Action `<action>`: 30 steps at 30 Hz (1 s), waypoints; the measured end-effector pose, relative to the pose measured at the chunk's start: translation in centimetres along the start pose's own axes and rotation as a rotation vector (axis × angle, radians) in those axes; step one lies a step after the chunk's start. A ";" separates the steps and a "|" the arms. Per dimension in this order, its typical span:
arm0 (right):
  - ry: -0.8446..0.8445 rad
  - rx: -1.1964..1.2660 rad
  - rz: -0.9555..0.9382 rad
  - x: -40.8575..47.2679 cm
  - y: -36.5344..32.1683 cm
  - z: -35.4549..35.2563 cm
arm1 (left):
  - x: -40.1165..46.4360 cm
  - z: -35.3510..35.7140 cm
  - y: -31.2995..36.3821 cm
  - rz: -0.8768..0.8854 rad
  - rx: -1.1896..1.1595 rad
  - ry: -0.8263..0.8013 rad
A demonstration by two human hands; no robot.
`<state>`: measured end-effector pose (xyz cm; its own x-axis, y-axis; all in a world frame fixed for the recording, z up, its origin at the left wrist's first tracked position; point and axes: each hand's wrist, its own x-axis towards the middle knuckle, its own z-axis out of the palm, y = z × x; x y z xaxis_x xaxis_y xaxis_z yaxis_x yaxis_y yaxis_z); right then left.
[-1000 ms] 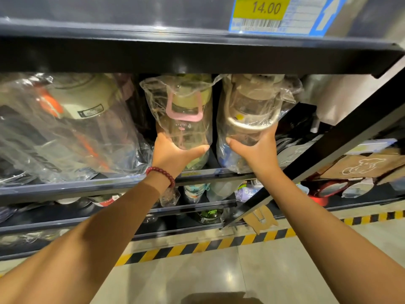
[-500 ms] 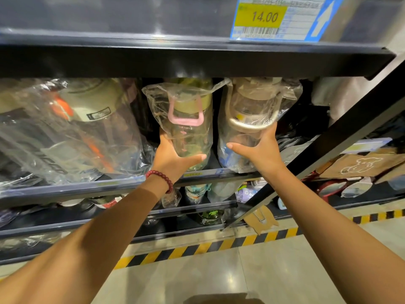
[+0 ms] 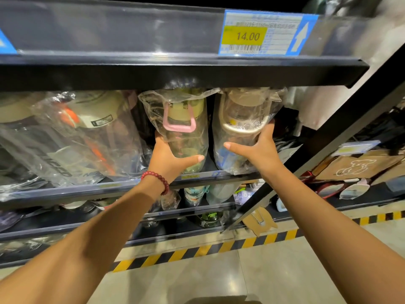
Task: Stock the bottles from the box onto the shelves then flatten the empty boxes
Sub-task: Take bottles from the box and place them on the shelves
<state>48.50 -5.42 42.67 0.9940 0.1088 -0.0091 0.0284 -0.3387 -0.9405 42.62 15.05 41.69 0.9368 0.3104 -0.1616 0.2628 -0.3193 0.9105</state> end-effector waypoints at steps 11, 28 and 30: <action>0.058 0.004 0.004 -3.2 -2.0 -0.4 | -2.2 -1.6 0.9 0.094 0.068 0.056; 0.242 0.022 0.259 -19.3 -1.4 -1.1 | -12.6 -2.6 1.2 0.053 -0.024 -0.262; 0.274 0.018 0.347 -22.1 -0.2 -2.0 | -13.7 -1.5 1.4 0.055 0.021 -0.330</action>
<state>26.69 -9.60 43.71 0.9358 -0.2612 -0.2368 -0.3109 -0.2948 -0.9036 29.78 11.72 45.76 0.9731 -0.0135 -0.2298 0.2110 -0.3467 0.9139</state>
